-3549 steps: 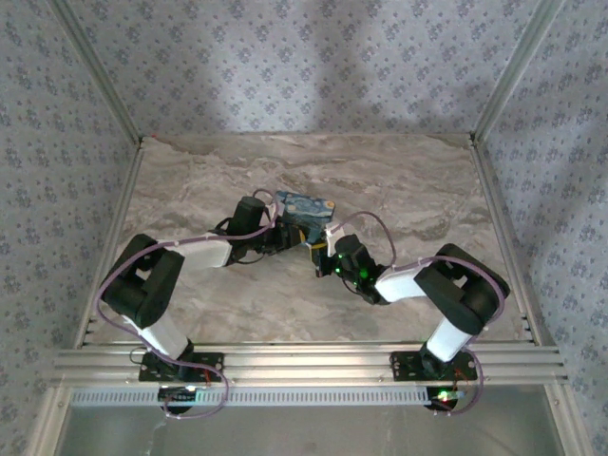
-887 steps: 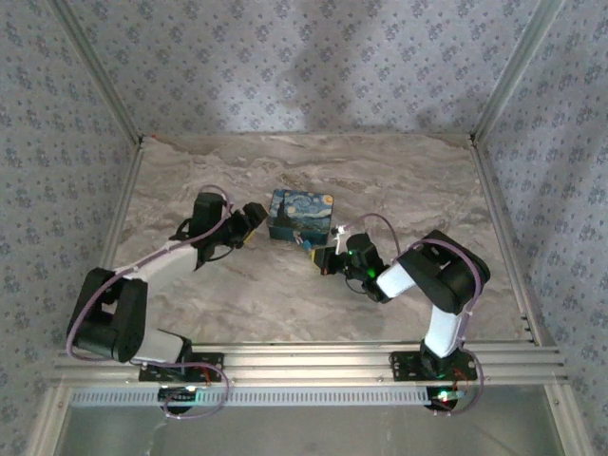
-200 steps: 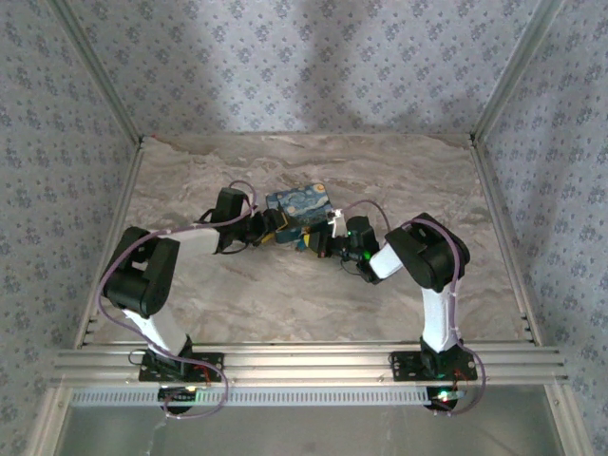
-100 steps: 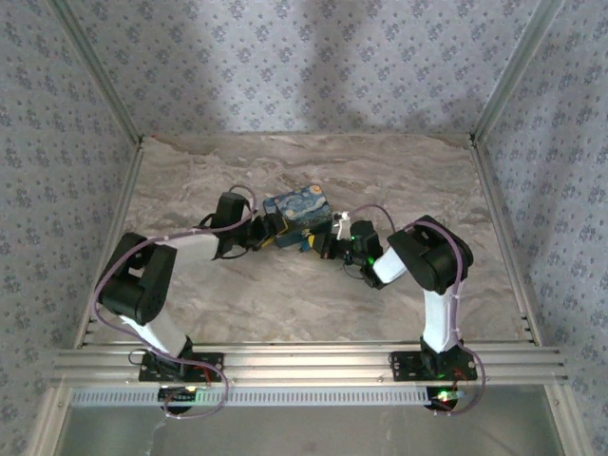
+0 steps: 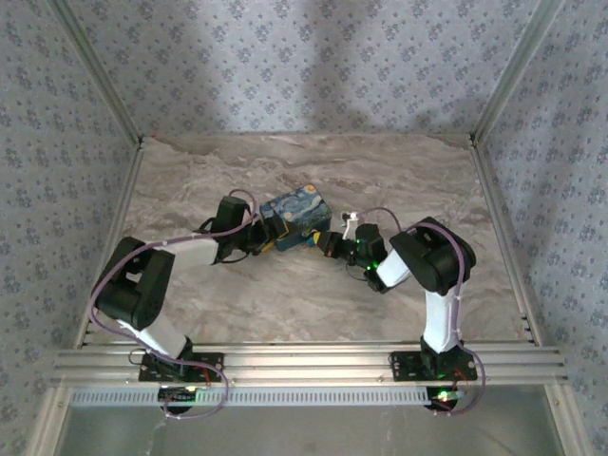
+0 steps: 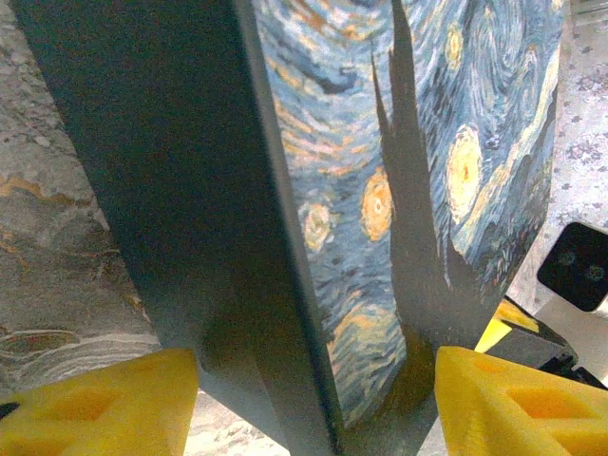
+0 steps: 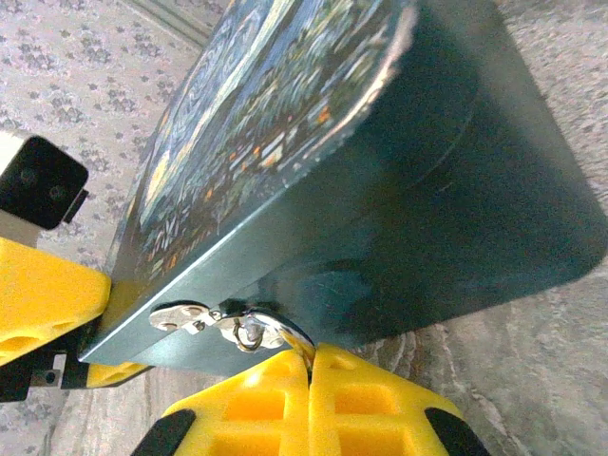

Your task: Unlock the padlock with the key

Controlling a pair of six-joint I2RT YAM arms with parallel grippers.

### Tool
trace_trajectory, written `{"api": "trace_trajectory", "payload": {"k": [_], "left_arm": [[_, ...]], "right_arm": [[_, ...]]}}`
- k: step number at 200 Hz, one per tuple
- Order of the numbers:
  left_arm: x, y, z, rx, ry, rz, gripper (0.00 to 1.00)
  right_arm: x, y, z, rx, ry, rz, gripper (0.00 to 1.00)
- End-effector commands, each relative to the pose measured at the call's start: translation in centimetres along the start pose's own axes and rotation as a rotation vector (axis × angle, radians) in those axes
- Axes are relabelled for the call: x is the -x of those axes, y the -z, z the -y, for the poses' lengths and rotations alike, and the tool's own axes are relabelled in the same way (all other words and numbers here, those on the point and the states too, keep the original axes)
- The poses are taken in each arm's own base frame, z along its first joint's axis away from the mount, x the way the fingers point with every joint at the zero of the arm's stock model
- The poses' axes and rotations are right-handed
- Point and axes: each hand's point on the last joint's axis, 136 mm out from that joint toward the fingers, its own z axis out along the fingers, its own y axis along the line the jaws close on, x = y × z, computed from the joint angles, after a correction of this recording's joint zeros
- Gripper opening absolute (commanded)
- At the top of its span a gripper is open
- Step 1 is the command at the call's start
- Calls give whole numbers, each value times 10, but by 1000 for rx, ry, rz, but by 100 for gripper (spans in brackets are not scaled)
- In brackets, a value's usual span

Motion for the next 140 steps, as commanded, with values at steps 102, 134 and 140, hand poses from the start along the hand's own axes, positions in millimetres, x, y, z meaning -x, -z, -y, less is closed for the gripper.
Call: {"api": "trace_trajectory", "payload": {"k": [102,134,140], "left_arm": [[36,66,16,89,-145,182,84],[54,101,13,141,-208,302,89],[56,106,12,150,-216,320,90]], "right_arm": [[13,52,-18,-137,182,-90,0],[6,82,-30,-204,238,-203,0],[4,88,-31,-217,244,-224,0]]}}
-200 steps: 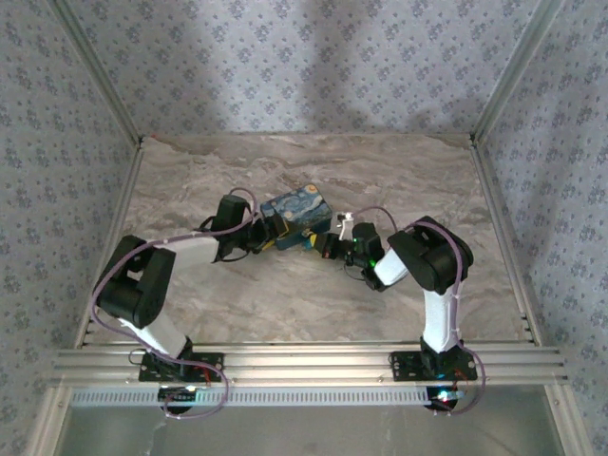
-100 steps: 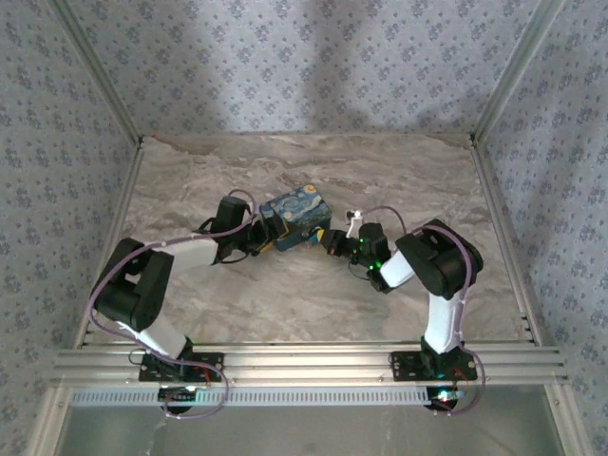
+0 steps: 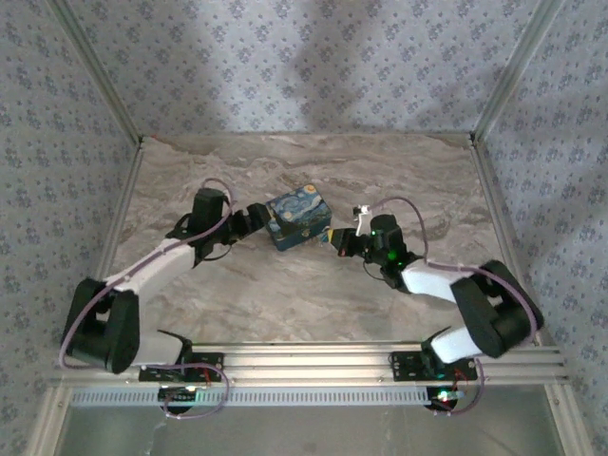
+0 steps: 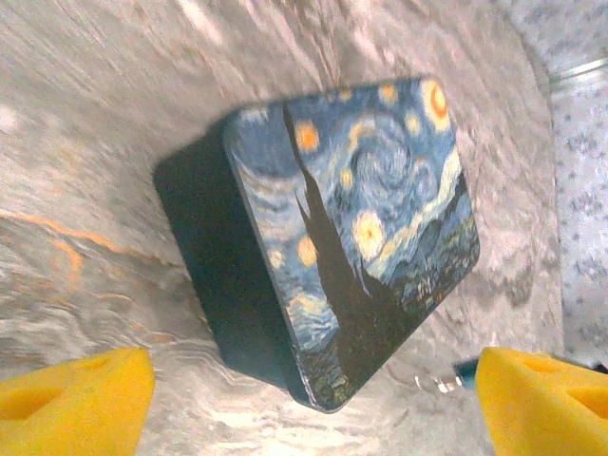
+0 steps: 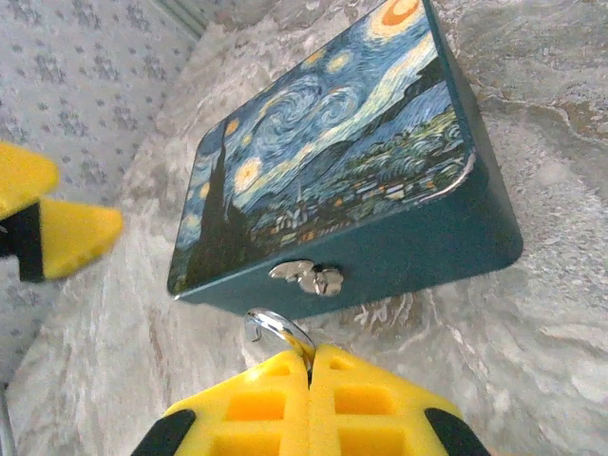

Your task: Unlock the padlock with the key

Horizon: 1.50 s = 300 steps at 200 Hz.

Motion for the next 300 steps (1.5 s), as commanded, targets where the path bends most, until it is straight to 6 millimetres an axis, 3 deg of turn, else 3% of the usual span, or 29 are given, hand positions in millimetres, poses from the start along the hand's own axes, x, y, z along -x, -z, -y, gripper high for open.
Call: {"api": "trace_trajectory", "payload": {"k": [1,42,74,115,172,211,246,265,300], "left_arm": [[18,21,-11,79,-82,86,90],[41,53,-13,120,-162,231,93],[50,70,-16,135,-183,322,95],[50,74,-20,147,-169,331,97],[46,69,-21,144,-153,301,97],[46,68,-19,138,-154,290,97],[51,73,-14,143,-177,298,97],[57,80,-11,150,-193,318,97],[72,102,-12,195,-228,399,98]], "right_arm": [[-25,22,5,-87,56,-171,0],[-53,67,7,-184,27,-299,0],[-82,88,17,-251,-56,-382,0],[-113,90,31,-288,-104,-487,0],[-123,75,39,-284,-115,-533,0],[-120,69,40,-276,-114,-529,6],[-106,72,41,-289,-92,-494,20],[-90,75,42,-300,-69,-454,24],[-41,84,41,-347,36,-313,32]]}}
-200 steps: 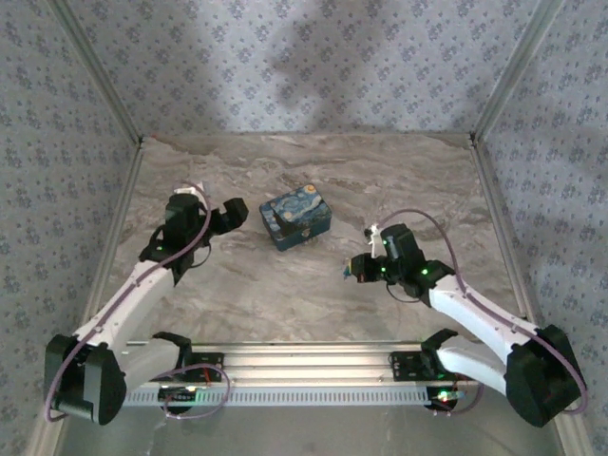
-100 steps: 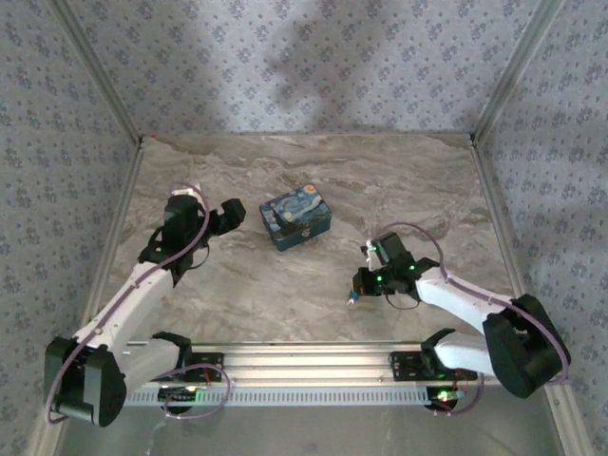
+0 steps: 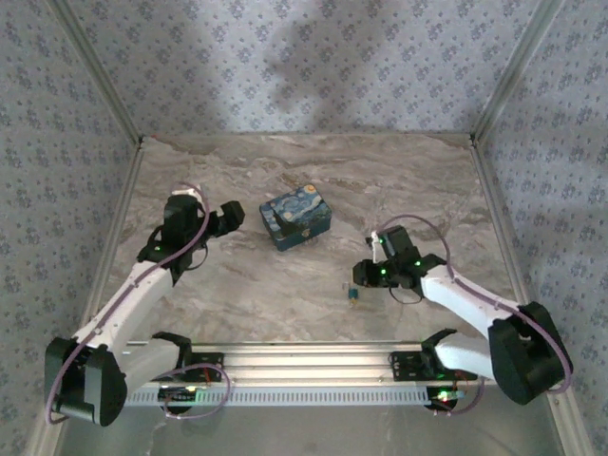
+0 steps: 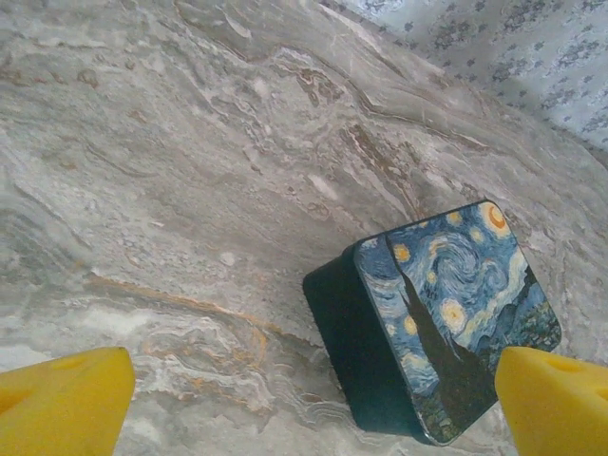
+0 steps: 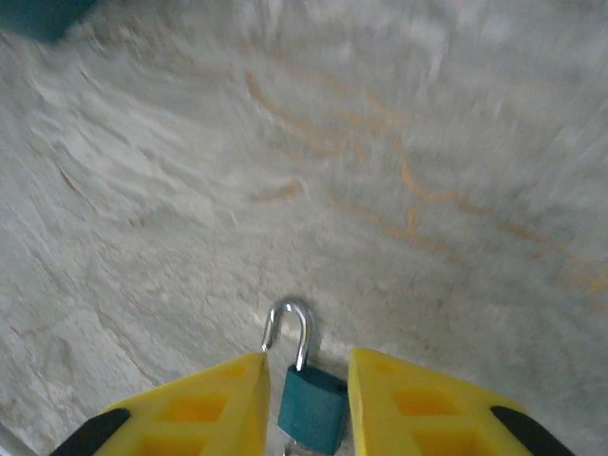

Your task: Unlock the padlock with the key

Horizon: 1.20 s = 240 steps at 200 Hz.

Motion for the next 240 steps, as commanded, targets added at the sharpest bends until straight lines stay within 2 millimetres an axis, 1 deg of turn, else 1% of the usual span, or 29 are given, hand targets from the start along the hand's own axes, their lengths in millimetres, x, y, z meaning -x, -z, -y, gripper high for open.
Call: {"api": "trace_trajectory", "payload": {"k": [1,18,30,39,55,75,96,110,123,132,144,159,174,192,213,240], "left_arm": [[34,22,4,20,-47,114,98],[49,34,-8,85,-71,184,98],[60,44,-19,148,-91,249,98],[67,52,-27,183,-114,302,98],[75,63,-39,232,-171,385,98],[81,73,-55,281,-216,483,98],[79,78,-78,350,-229,537,98],[71,74,-94,395,-252,528,98],[62,67,-100,398,-299,509,98],[57,64,-107,412,-297,498,98],[50,60,-115,429,-290,477,98],[42,52,-126,454,-286,448,98],[33,42,-137,475,-286,412,98],[24,30,-146,479,-285,384,98],[18,15,-151,470,-304,346,98],[14,-4,-154,426,-313,322,98]], "right_arm": [[37,26,-1,-54,78,132,32],[58,42,5,-103,113,229,40],[74,53,11,-142,131,303,47],[85,62,14,-159,142,359,56],[103,78,26,-221,157,456,69],[121,96,47,-294,144,571,85],[132,114,80,-392,83,687,100],[132,121,102,-459,55,734,100],[130,125,125,-526,21,765,100],[128,126,138,-556,4,778,100],[125,123,153,-587,1,774,100],[125,116,164,-604,15,761,100],[127,107,170,-605,38,751,100],[130,96,170,-577,79,761,100],[133,87,172,-552,108,770,100],[148,80,168,-504,163,788,100]]}}
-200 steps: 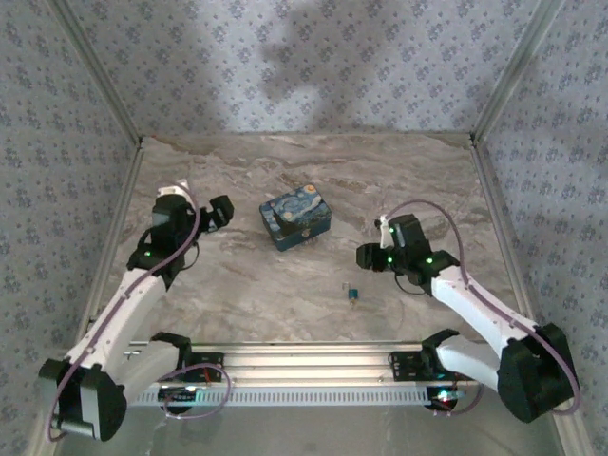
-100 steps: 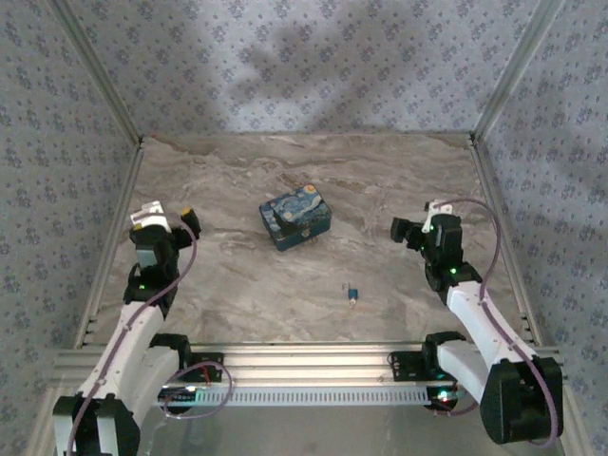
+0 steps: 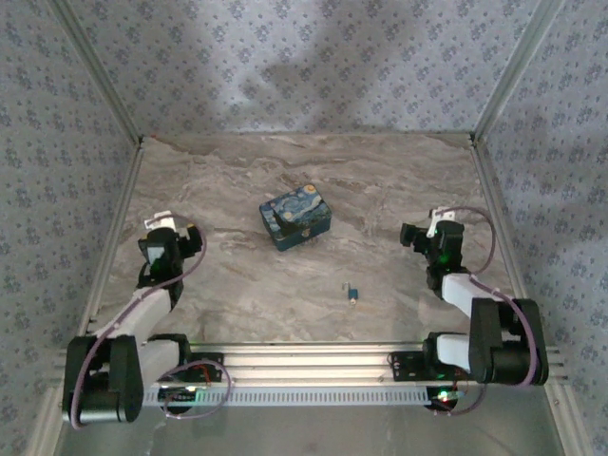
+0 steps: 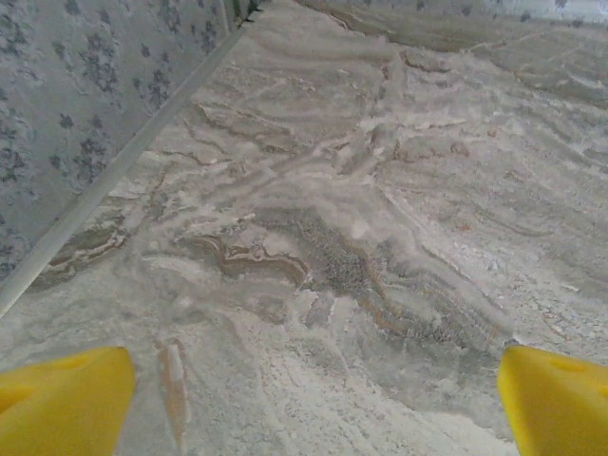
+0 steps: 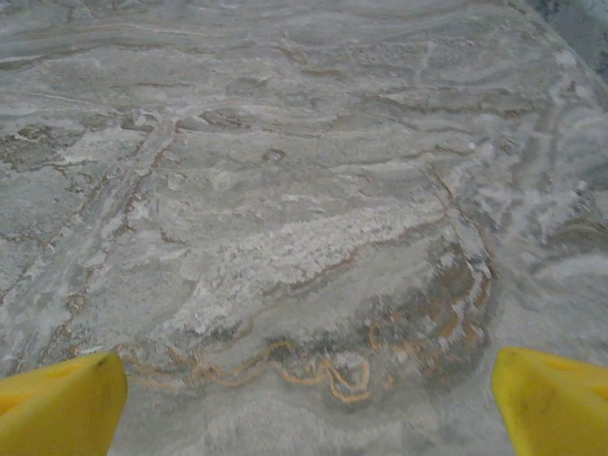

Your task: Unlock the padlock with the key

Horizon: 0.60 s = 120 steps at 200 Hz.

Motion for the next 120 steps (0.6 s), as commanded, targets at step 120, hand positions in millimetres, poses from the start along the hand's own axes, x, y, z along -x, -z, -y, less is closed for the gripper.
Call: {"api": "trace_trajectory", "payload": {"k": [120], "left_arm": [[5,-52,47,-280,-55,109,98]], "right_arm": [[13,-38,-8,40,79,84,100]]}}
